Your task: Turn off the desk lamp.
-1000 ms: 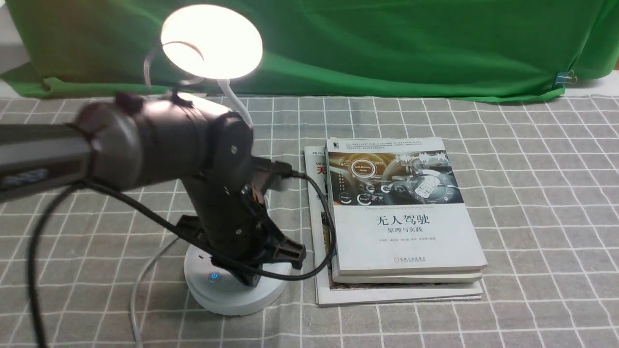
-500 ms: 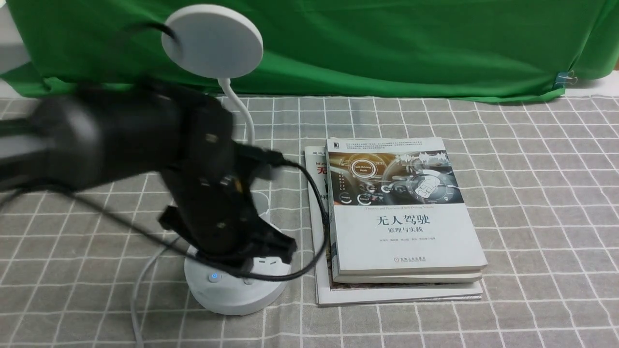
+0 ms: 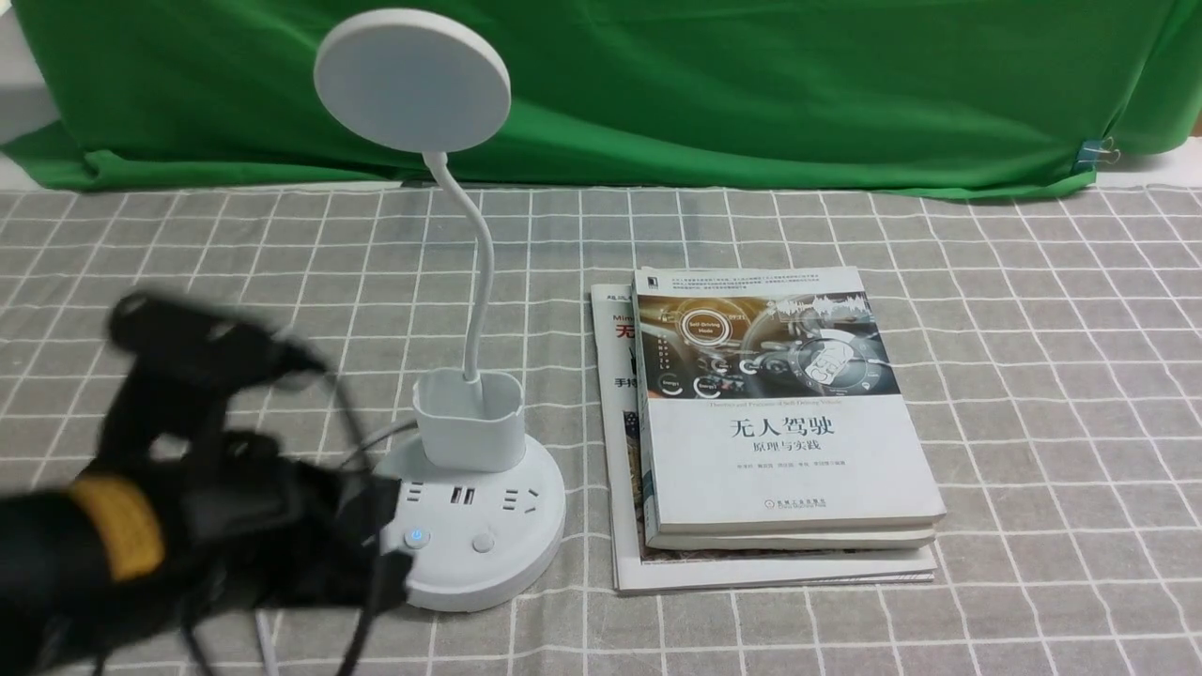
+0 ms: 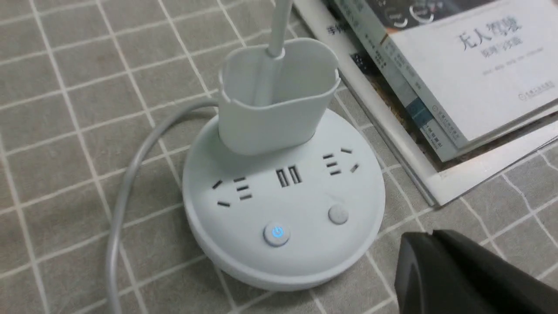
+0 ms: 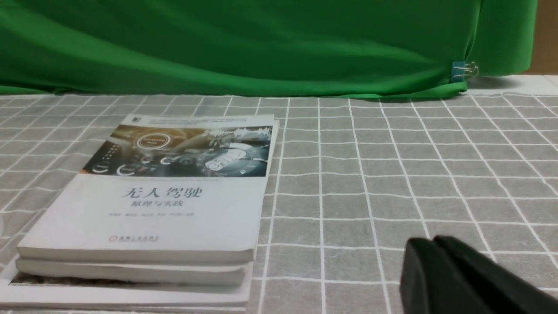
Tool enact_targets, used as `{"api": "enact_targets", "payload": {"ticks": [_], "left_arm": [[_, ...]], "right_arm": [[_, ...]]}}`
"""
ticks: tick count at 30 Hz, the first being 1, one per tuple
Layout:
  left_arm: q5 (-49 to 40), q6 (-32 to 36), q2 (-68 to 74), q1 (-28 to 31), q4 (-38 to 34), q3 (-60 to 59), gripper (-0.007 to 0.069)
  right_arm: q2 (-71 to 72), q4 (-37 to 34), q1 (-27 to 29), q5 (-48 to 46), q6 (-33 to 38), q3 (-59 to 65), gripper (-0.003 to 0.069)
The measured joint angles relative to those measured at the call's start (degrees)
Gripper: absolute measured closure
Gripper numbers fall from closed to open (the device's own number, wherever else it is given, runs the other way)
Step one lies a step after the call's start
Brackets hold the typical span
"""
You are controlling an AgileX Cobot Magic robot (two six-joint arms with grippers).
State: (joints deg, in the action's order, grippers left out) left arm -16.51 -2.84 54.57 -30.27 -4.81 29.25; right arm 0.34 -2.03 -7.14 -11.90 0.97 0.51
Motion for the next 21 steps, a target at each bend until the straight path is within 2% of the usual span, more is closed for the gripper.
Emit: {"api": "enact_targets", "payload": {"ticks": [6, 16, 19, 21], "left_arm": [[0.93, 0.22, -3.85, 0.00, 5.64, -3.50, 0.0624], [4.61, 0.33, -5.05, 0.00, 7.94, -4.96, 0.0624], [9.74, 2.84, -11.54, 1.18, 7.73, -9.21, 0.0624], [13.85, 6.18, -18.10, 4.22, 4.81, -13.30, 0.0624]], "right_arm": [[0.00, 0.00, 0.00, 0.00, 0.00, 0.00, 0.0624], [0.00, 0.00, 0.00, 0.00, 0.00, 0.00, 0.0624], [0.00, 0.00, 0.00, 0.00, 0.00, 0.00, 0.0624], [0.00, 0.00, 0.00, 0.06, 0.00, 0.00, 0.0624]]}}
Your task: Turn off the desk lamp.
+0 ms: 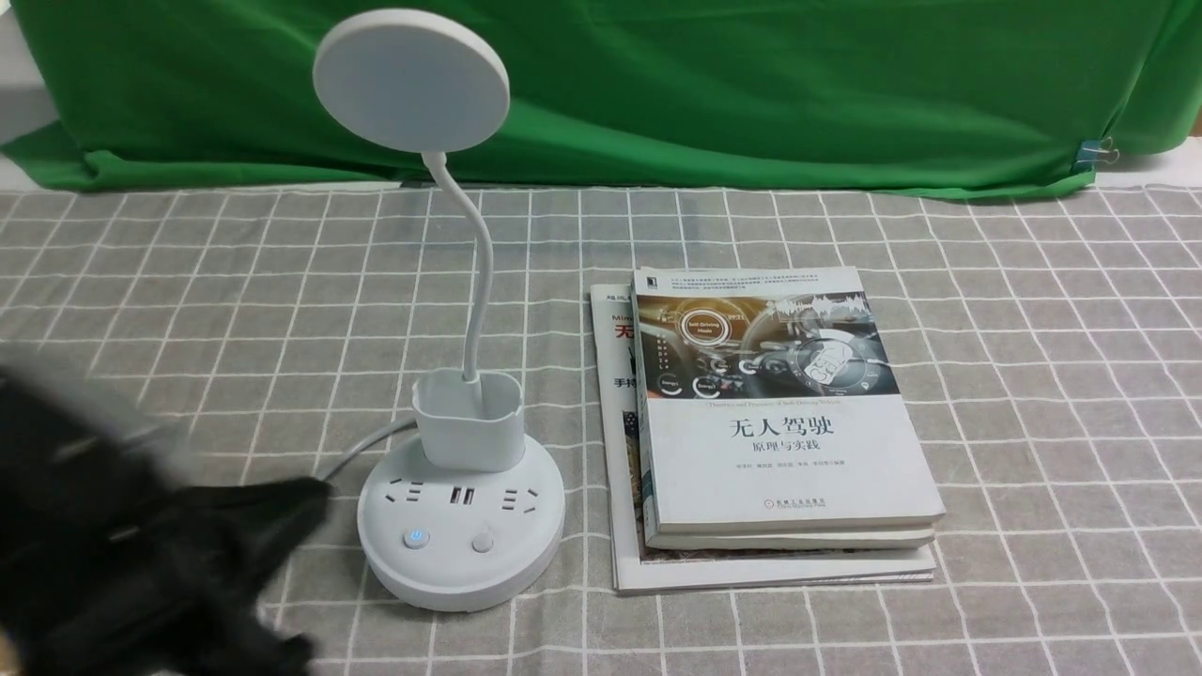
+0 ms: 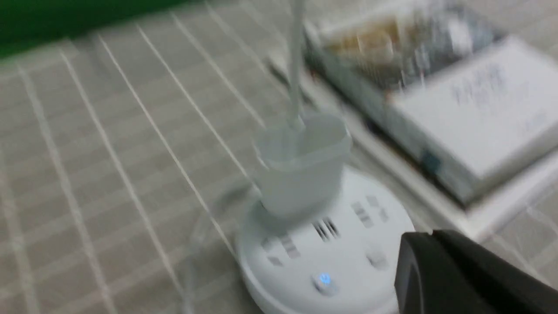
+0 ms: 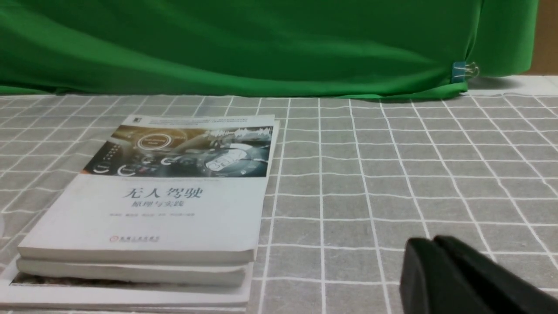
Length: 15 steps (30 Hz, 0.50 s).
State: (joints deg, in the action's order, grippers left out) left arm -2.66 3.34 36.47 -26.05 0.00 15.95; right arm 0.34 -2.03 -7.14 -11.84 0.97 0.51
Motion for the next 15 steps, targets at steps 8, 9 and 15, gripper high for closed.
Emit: {"api": "enact_targets", "payload": {"ticks": [8, 9, 15], "left_arm": [[3.44, 2.66, -28.24, 19.93, -3.81, -15.36, 0.0624], [2.66, 2.73, -30.77, 21.50, -4.23, -15.91, 0.0624], [-7.16, 2.92, -36.34, 26.31, -6.44, -16.28, 0.0624]], "right_arm": [[0.00, 0.00, 0.00, 0.00, 0.00, 0.00, 0.0624], [0.00, 0.00, 0.00, -0.05, 0.00, 0.00, 0.0624], [0.00, 0.00, 0.00, -0.13, 0.00, 0.00, 0.0624]]}}
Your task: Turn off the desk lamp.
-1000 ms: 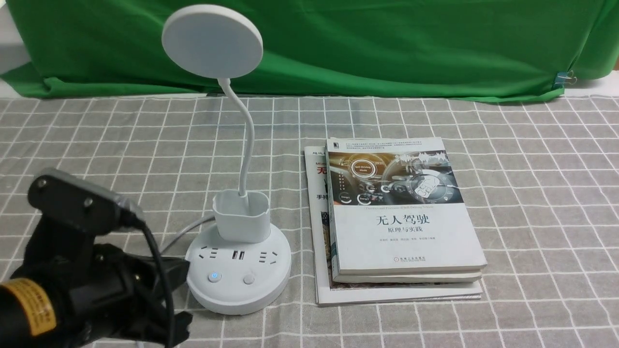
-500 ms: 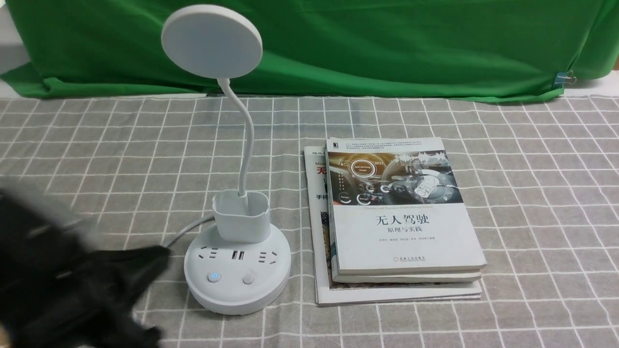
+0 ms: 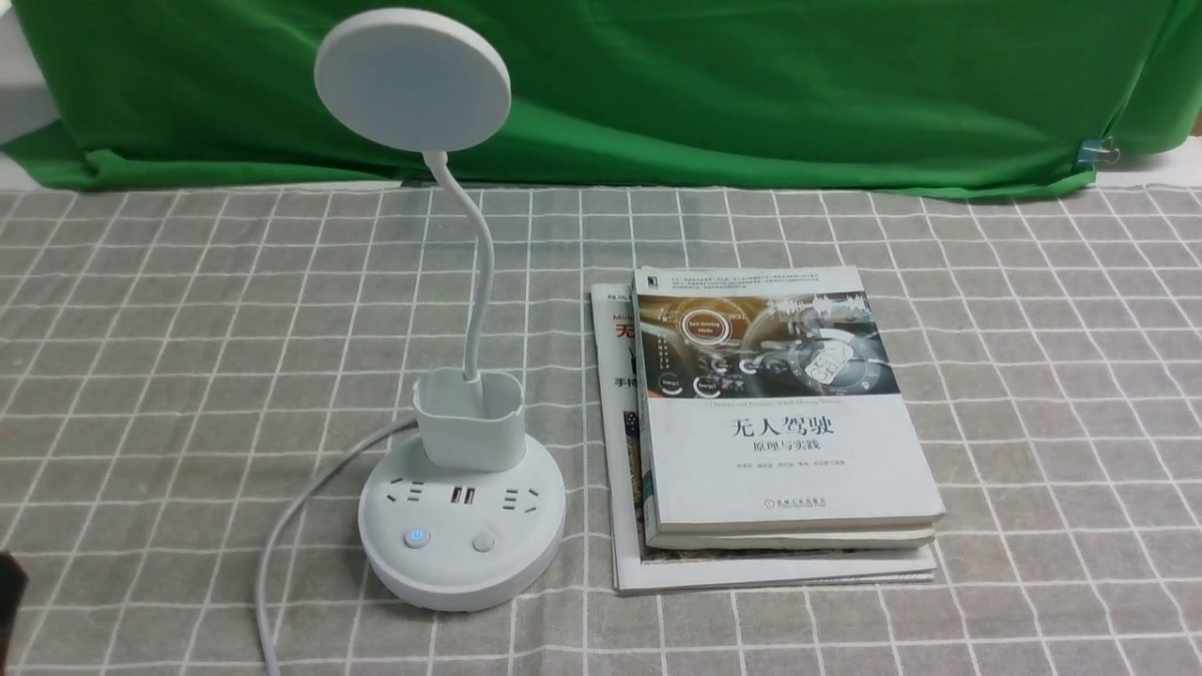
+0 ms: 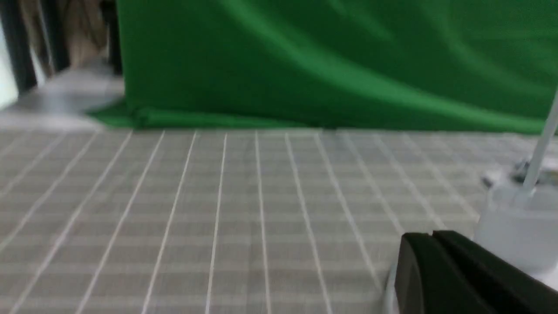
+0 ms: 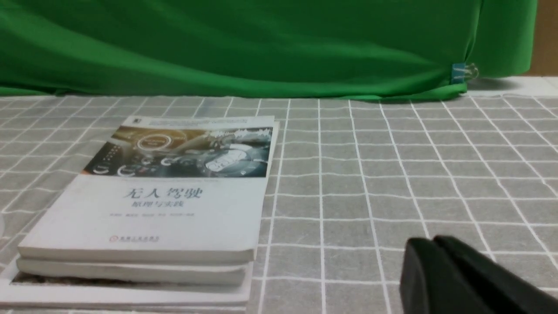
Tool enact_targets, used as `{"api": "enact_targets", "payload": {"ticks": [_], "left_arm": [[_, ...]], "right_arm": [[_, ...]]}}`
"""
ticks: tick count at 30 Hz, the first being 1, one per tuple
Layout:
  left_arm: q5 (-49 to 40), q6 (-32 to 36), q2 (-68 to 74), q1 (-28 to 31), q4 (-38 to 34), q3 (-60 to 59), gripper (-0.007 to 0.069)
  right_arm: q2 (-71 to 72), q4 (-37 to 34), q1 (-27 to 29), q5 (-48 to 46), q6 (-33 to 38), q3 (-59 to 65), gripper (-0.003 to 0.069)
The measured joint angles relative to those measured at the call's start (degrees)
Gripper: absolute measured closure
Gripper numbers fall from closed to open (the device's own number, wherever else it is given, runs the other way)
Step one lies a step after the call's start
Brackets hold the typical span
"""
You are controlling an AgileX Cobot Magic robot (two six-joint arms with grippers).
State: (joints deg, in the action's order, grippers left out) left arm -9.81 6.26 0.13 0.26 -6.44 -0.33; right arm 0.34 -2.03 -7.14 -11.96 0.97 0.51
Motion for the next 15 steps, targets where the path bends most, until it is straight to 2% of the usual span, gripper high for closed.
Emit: {"api": "enact_targets", "payload": {"ticks": [3, 15], "left_arm": [[-3.34, 0.00, -0.16, -0.62, -0.43, -0.07, 0.0624], [-3.71, -0.05, -0.27, -1.20, -1.64, -0.07, 0.0624]], "right_arm": [[0.00, 0.00, 0.00, 0.07, 0.00, 0.00, 0.0624], [0.00, 0.00, 0.00, 0.07, 0.00, 0.00, 0.0624]]}}
